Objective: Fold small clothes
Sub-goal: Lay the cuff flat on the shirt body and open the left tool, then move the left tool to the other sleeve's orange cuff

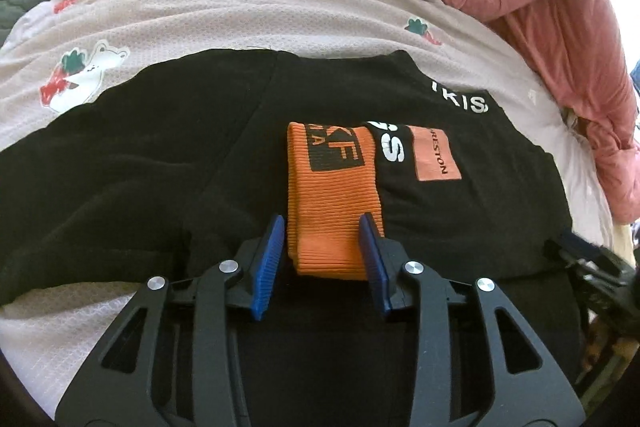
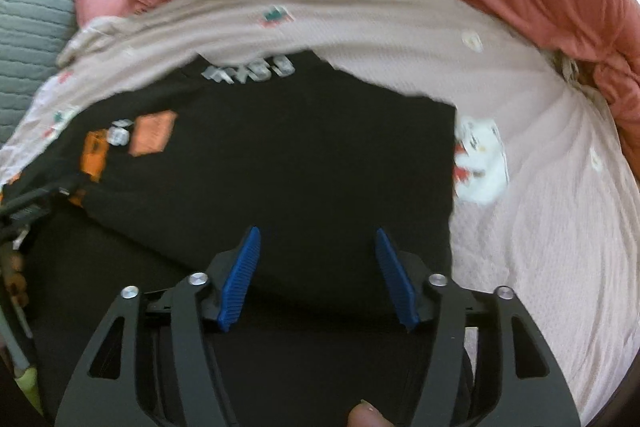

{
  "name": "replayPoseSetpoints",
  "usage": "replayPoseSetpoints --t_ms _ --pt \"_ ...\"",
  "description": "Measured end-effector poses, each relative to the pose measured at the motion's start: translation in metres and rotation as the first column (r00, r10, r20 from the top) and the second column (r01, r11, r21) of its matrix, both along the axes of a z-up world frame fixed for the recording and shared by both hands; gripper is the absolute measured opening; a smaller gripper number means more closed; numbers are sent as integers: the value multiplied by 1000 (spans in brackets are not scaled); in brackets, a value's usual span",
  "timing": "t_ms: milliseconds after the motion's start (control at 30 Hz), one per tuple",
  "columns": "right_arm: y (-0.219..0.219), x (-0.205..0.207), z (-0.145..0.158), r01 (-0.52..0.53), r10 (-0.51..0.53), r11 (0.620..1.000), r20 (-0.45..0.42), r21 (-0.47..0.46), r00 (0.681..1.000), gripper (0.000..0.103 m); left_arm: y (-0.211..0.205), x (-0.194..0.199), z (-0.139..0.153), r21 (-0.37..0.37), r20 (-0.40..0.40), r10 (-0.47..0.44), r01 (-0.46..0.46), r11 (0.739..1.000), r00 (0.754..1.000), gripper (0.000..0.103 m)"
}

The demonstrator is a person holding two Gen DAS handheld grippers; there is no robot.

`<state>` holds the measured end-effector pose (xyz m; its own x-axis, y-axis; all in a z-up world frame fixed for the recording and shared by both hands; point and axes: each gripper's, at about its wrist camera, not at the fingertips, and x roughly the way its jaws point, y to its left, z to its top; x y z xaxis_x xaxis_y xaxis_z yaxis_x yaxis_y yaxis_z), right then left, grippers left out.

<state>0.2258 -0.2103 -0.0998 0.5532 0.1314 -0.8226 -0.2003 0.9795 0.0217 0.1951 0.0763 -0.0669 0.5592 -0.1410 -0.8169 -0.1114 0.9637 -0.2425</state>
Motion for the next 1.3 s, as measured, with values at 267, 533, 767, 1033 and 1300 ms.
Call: replayPoseSetpoints --t_ms 267,533,767,1033,1300 --pt "-2 -8 6 -11 10 998 13 69 1000 67 0 -9 12 12 27 -2 2 1000 1000 34" --pt "2 -22 23 -32 27 997 67 66 997 82 3 -20 23 38 57 11 -13 999 998 51" --pt "2 -28 32 -26 19 996 86 83 996 92 9 -32 38 70 91 24 -31 997 996 72" --pt "2 -34 44 -21 9 993 102 116 995 97 12 -43 50 92 115 40 -51 994 993 92" --pt "9 -43 57 -43 26 991 129 129 991 98 18 -55 60 101 131 49 -63 993 990 92"
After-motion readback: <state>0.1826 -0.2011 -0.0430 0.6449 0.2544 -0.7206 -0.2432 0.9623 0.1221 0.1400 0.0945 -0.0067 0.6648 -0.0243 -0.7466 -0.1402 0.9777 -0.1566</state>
